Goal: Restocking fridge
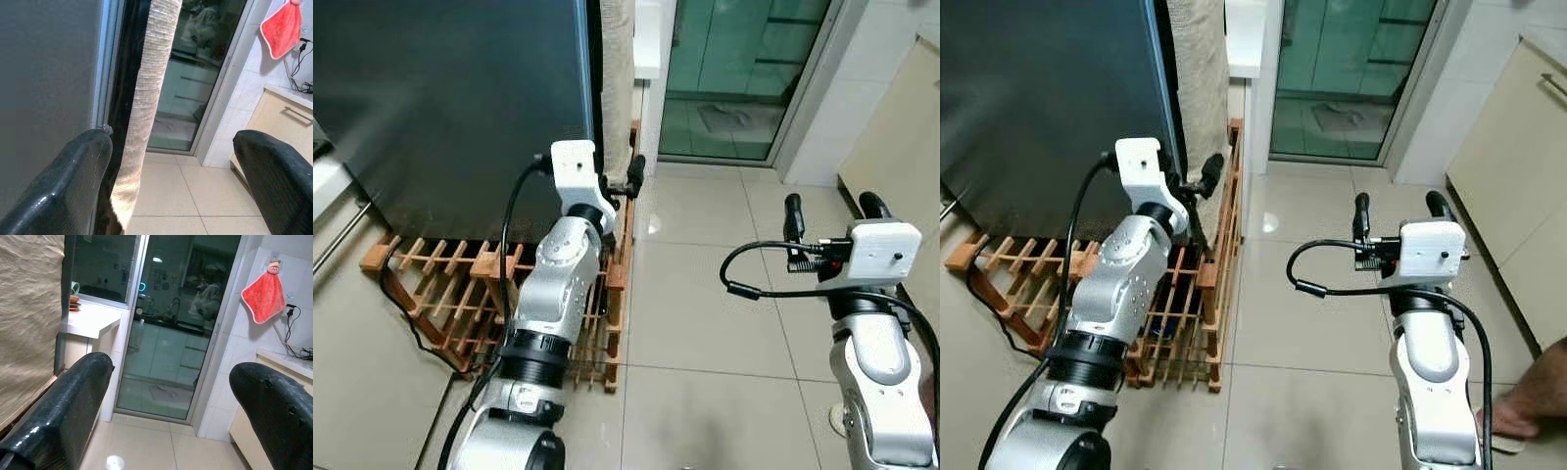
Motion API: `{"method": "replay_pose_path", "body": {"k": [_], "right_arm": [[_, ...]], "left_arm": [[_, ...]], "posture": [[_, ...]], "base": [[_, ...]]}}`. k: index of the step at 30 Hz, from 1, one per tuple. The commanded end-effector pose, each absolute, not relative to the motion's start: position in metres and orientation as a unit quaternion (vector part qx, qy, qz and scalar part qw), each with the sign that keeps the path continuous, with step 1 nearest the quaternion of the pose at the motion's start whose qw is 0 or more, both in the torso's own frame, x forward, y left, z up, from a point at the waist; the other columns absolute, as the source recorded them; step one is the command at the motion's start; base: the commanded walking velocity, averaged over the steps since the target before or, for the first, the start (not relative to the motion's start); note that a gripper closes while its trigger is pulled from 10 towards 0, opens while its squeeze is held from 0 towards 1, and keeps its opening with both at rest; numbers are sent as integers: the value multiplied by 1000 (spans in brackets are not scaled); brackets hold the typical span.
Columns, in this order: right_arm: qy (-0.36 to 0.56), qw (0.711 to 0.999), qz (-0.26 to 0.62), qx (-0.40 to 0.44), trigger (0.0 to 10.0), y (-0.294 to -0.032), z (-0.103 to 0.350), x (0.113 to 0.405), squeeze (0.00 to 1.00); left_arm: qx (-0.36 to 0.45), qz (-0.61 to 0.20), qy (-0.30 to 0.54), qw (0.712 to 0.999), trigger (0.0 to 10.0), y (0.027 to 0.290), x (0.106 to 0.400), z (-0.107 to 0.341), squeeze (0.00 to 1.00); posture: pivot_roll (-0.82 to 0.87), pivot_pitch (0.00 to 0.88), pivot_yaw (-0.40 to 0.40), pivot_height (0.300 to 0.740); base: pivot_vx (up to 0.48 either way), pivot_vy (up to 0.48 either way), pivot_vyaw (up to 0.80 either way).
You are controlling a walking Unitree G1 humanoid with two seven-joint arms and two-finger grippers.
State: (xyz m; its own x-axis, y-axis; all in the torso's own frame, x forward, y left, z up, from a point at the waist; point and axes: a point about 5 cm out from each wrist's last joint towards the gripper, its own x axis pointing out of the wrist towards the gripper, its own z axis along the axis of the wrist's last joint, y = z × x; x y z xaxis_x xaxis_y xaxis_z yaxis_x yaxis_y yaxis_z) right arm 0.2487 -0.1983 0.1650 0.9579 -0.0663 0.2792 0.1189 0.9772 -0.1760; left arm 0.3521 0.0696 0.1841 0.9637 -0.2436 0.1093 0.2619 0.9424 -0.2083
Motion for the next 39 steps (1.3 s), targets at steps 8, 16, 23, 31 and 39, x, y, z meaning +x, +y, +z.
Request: {"method": "replay_pose_path", "body": {"k": [8,16,23,31,39], "right_arm": [[-142,984,-55,-97,10000,-197,165,250,67],[-141,984,-60,-96,10000,-196,164,249,63],[-139,983,-64,-96,10000,-196,163,246,63],[-138,983,-68,-97,10000,-197,163,243,63],[-137,983,-71,-100,10000,-198,163,241,63]], "left_arm": [[-108,-132,-48,984,10000,61,360,190,0],[-108,-113,-44,987,10000,60,367,190,0],[-106,-108,-40,988,10000,56,373,189,0],[-111,-106,-44,987,10000,47,378,193,0],[-113,-93,-47,988,10000,45,384,199,0]], "posture": [[-230,0,30,740],[-237,0,39,740],[-246,0,43,740],[-263,0,47,740],[-269,0,49,740]], "base": [[0,0,0],[0,0,0],[0,0,0],[0,0,0],[0,0,0]]}}
